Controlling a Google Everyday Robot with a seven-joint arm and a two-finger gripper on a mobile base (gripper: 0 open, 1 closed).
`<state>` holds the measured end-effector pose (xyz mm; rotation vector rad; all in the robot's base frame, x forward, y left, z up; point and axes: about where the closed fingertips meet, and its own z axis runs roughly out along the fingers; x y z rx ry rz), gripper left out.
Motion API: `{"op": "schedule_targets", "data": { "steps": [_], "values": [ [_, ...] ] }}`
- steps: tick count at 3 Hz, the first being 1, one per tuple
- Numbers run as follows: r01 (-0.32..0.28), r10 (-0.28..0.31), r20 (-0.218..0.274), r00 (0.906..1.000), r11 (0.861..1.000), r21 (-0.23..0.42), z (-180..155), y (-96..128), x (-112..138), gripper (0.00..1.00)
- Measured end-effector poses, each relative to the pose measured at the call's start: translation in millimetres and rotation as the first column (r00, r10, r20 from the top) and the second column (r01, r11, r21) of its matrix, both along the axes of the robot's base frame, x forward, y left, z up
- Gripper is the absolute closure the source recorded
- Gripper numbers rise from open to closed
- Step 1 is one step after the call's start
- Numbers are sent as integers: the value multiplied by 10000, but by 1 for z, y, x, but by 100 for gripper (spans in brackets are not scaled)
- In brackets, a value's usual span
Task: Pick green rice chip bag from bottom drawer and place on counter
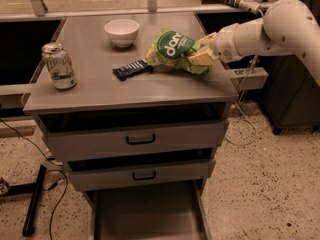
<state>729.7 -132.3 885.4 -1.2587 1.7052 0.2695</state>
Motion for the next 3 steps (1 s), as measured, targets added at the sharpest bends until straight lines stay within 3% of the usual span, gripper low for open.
{"op": "schedule_targets", "data": {
  "steps": [1,2,3],
  "values": [
    [0,0,0,10000,10000,0,0,0,0,12],
    [-1,1,-1,10000,10000,0,0,0,0,0],
    [-1,1,-1,10000,10000,0,0,0,0,0]
  ]
}}
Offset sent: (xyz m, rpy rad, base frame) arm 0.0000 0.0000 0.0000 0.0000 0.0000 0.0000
